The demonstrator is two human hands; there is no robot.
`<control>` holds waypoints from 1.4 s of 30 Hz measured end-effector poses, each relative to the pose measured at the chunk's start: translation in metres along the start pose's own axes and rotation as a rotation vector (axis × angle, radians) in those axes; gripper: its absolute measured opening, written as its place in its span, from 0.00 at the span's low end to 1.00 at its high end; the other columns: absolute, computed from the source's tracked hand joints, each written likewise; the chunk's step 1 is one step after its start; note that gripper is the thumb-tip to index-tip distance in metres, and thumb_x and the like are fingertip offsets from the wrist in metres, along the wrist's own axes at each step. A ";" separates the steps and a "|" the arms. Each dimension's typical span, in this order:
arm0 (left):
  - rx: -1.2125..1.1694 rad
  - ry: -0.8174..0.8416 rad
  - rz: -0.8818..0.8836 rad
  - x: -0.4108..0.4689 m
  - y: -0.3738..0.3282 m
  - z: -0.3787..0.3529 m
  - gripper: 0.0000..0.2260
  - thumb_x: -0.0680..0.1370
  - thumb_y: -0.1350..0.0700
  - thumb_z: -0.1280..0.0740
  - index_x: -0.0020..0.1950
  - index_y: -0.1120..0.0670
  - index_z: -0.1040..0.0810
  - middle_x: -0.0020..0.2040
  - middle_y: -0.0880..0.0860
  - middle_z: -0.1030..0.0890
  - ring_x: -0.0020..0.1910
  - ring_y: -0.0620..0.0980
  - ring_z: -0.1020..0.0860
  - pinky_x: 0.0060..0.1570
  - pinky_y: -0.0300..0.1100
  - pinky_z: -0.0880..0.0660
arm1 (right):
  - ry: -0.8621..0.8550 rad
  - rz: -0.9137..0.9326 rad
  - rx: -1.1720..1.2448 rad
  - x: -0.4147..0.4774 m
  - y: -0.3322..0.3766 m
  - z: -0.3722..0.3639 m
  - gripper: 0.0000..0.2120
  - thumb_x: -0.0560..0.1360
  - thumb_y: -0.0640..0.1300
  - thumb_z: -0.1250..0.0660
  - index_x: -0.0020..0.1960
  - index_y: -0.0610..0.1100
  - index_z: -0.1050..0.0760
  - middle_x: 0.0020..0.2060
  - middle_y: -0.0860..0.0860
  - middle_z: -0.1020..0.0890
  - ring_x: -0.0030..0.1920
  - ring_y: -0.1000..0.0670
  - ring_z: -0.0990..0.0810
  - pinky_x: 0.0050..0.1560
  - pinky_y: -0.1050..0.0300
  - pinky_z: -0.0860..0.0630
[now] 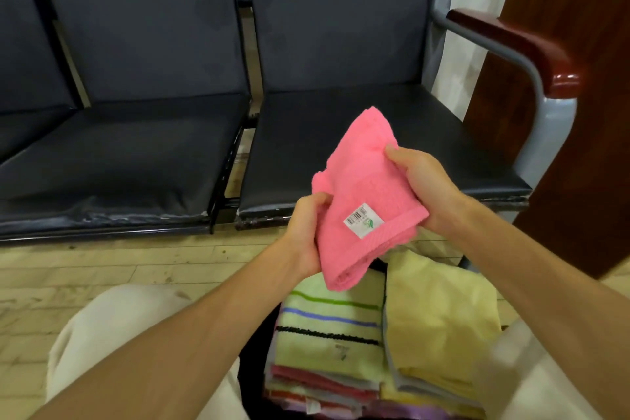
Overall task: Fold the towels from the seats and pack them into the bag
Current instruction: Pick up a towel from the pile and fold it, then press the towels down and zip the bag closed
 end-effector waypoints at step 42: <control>1.072 -0.362 -0.211 0.019 0.077 0.146 0.19 0.77 0.56 0.32 0.66 0.57 0.32 0.58 0.54 0.24 0.45 0.49 0.21 0.39 0.41 0.22 | -0.206 0.100 -1.262 -0.042 -0.163 0.006 0.18 0.81 0.49 0.44 0.68 0.44 0.31 0.66 0.45 0.31 0.65 0.42 0.34 0.64 0.46 0.37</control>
Point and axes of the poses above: each hand's wrist, its own x-axis towards the middle knuckle, its own z-axis out of the back of the hand, y = z × x, the point moved 8 cm from there along x, towards the middle knuckle
